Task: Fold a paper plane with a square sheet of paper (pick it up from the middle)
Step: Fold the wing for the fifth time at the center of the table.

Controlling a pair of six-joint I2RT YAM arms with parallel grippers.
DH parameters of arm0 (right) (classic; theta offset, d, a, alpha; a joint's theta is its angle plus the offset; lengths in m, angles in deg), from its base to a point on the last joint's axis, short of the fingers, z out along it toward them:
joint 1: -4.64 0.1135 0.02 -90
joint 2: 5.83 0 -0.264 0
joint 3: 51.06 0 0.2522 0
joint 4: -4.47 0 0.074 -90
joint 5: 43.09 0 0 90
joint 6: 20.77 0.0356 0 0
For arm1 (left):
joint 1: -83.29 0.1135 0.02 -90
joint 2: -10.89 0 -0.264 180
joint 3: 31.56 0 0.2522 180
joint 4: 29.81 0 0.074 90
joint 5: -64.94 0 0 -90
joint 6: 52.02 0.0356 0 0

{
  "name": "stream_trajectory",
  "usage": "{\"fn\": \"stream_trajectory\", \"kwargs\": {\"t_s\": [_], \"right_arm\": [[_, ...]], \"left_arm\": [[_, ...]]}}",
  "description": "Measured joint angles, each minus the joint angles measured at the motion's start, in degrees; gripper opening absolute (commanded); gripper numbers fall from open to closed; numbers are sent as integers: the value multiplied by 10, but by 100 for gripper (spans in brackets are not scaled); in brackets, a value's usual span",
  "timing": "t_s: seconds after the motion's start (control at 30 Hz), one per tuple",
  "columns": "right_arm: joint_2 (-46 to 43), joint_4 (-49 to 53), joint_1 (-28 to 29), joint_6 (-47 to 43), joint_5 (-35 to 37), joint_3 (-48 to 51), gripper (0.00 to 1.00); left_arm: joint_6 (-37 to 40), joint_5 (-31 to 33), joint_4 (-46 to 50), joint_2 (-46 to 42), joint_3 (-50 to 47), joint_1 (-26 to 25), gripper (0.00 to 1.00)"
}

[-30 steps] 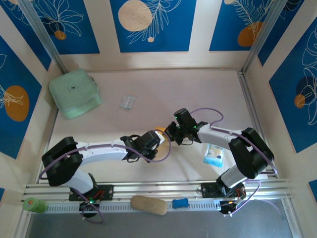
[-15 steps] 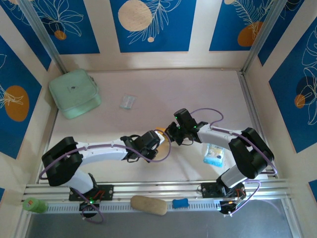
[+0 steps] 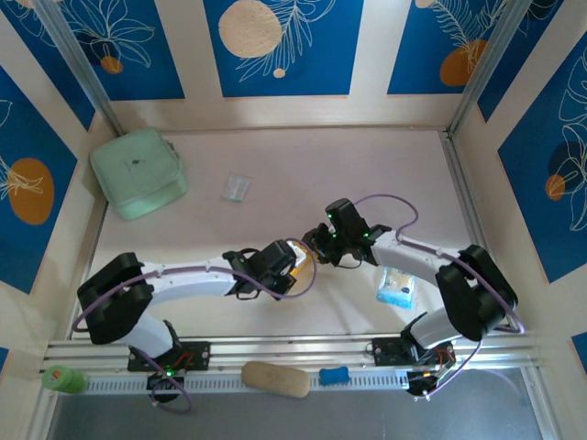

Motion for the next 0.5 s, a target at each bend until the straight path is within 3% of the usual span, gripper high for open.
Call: {"fn": "stream_trajectory", "kwargs": {"t_s": [0.07, 0.5], "right_arm": [[-16, 8, 0, -9, 8, 0, 41], [-69, 41, -10, -19, 35, 21, 42]], "left_arm": [[-2, -23, -11, 0, -2, 7, 0], [-32, -165, -64, 4, -27, 68, 0]]}}
